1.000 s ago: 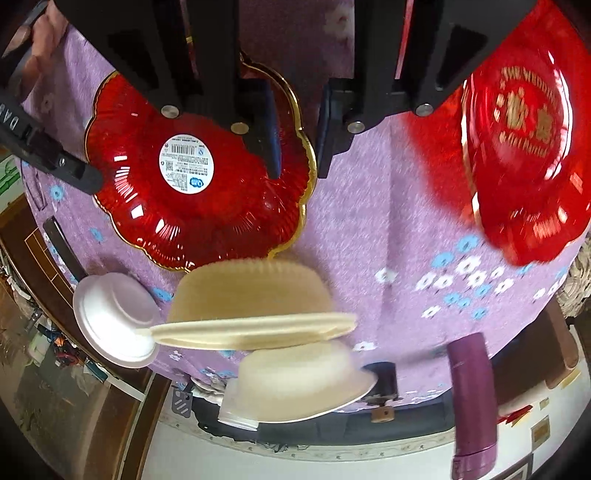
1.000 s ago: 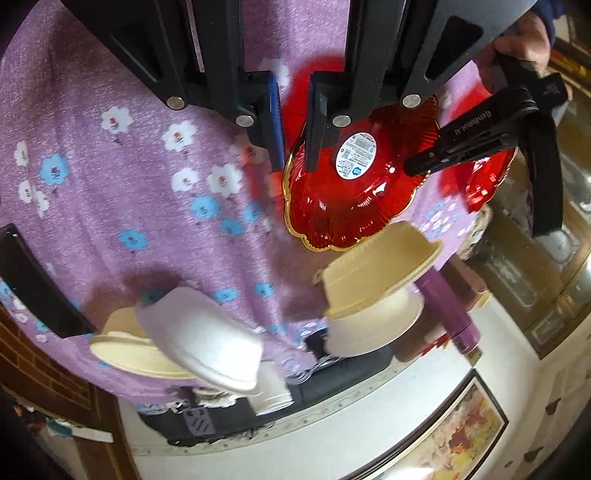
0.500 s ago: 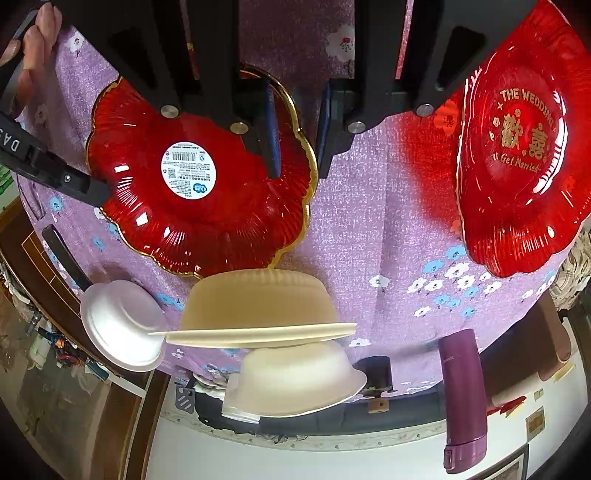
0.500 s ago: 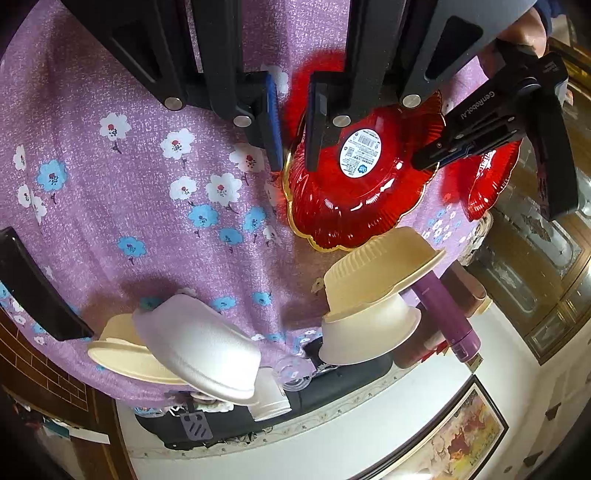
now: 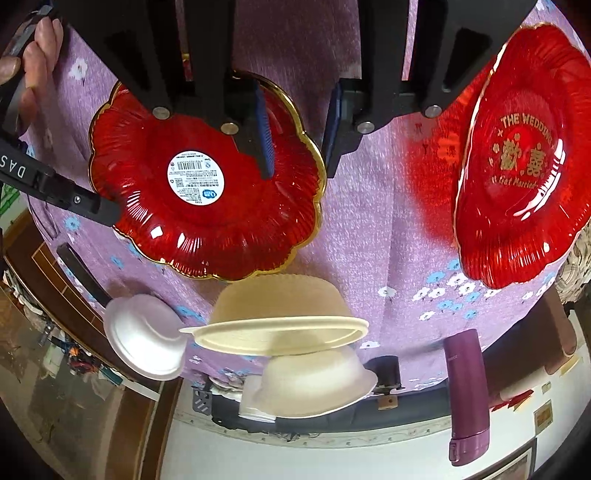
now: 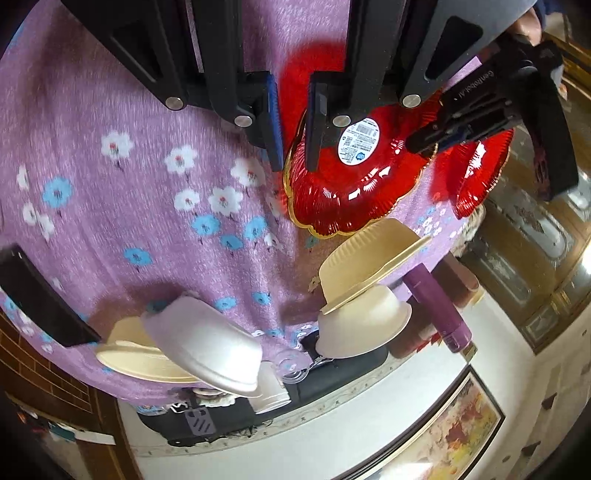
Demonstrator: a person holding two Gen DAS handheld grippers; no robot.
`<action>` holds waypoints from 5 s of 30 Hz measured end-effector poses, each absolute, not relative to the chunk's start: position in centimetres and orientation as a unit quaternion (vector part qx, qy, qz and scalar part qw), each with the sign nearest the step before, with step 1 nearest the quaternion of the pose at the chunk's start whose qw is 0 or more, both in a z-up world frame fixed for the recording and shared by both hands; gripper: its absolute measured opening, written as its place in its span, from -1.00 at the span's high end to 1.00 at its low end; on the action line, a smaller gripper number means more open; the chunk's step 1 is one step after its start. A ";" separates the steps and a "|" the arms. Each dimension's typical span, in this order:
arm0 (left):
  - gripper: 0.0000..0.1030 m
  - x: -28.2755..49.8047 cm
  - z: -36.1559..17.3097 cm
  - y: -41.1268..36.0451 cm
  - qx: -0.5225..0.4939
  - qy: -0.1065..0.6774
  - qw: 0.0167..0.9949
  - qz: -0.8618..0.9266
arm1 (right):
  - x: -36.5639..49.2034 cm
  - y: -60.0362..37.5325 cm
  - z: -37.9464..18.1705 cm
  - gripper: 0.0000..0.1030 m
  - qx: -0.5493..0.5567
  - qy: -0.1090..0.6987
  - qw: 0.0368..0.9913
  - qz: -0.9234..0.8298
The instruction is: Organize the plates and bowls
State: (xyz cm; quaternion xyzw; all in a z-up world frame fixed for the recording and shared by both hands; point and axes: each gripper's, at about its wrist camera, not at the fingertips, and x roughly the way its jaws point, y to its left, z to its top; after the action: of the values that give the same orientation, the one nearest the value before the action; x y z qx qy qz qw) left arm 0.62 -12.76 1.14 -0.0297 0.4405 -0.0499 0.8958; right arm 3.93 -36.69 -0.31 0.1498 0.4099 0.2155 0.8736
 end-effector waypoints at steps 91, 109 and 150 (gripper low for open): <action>0.44 -5.2 6.4 -8.4 -0.011 0.334 0.941 -0.046 | -3.2 -31.0 4.4 0.74 0.107 0.398 0.888 0.206; 0.23 -6.5 9.6 1.0 -0.043 0.297 0.952 0.059 | -0.7 -20.2 7.4 0.74 0.063 0.379 0.876 0.291; -0.09 -3.7 3.6 8.5 -0.090 0.377 0.913 0.127 | 3.5 -10.3 1.5 0.72 -0.014 0.434 0.847 0.306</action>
State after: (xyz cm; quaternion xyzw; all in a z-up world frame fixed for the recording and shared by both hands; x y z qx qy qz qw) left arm -3.70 8.49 3.56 -0.0897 0.3775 0.1267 0.9129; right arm 3.50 -10.31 1.49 -0.0140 0.4343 0.3055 0.8473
